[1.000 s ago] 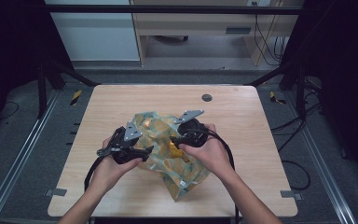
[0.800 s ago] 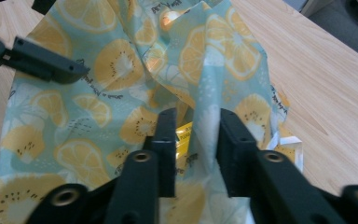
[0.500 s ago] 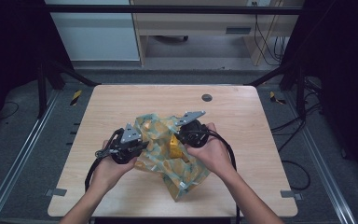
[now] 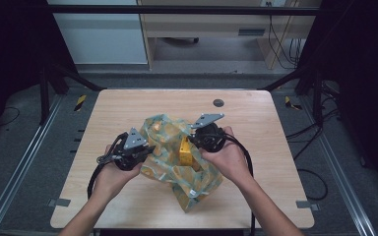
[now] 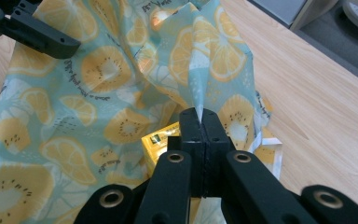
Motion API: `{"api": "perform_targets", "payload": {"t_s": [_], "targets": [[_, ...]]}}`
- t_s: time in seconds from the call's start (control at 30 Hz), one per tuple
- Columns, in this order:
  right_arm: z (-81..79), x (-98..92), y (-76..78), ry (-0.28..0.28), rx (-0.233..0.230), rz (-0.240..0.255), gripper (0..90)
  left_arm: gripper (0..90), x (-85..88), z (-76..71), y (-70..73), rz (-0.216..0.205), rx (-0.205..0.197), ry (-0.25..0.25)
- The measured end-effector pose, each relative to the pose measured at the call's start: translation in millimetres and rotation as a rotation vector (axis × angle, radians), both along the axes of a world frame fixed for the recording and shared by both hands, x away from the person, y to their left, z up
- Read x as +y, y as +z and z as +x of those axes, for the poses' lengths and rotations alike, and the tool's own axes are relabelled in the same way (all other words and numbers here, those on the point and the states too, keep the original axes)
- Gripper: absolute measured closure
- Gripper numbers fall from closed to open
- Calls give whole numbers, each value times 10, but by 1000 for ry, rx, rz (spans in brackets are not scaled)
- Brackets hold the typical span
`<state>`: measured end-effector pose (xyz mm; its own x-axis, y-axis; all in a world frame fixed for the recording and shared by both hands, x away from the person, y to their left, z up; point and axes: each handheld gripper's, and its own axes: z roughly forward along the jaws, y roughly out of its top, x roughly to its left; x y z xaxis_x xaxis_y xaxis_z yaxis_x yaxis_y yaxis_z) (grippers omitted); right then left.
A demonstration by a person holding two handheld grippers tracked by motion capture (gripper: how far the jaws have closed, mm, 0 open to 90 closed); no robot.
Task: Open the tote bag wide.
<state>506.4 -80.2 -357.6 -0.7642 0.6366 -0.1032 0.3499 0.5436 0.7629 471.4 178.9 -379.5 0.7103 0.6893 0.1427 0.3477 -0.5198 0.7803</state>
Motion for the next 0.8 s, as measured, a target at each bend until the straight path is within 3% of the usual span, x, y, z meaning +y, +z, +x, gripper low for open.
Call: {"api": "perform_targets", "payload": {"t_s": [0.33, 0.8], "targets": [[14, -137, -15, -30, 2, 27, 900, 900, 56, 16, -28, 13, 6, 3], [34, -378, -147, -71, 14, 48, 900, 900, 54, 34, -146, 36, 12, -4]]}}
